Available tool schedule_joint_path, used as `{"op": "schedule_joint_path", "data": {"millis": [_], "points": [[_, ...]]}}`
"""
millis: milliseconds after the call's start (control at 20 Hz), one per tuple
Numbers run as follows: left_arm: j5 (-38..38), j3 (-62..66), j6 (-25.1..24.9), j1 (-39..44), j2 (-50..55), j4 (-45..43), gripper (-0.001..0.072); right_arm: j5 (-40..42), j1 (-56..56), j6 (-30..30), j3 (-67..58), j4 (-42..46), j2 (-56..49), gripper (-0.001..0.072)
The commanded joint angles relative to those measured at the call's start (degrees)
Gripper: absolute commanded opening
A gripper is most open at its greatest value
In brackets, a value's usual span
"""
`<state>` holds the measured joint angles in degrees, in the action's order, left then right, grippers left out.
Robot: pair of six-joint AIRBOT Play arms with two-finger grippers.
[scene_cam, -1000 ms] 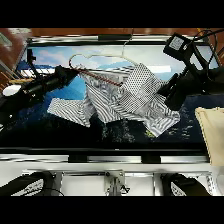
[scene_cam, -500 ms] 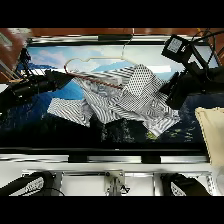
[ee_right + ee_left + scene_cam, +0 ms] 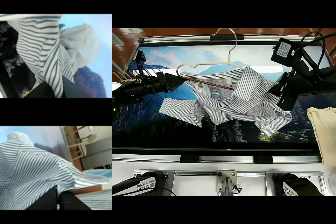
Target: Fold the shirts.
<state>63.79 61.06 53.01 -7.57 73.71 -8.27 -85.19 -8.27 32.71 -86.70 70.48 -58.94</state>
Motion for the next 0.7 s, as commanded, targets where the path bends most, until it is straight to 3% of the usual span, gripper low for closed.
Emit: {"op": "schedule_joint_path", "data": {"millis": [0,200,350,650], "points": [[-18.99,0.66,-0.11,-0.87,2.86,-0.39,0.0052,-0.15,-0.04,-1.68,-0.02,-5.11,0.04,0.0088],[-17.00,0.70,-0.35,-2.16,3.82,-0.35,0.0052,-0.96,-0.04,-3.04,-0.02,-9.18,0.04,0.0088],[-11.32,0.76,-1.84,-1.75,3.80,-0.63,0.0050,2.95,-0.04,-2.97,-0.02,-12.17,0.04,0.0087],[-12.66,2.71,-1.79,-7.04,3.67,-2.08,0.0049,3.54,0.00,-3.32,-0.02,-12.81,0.07,0.0087]]}}
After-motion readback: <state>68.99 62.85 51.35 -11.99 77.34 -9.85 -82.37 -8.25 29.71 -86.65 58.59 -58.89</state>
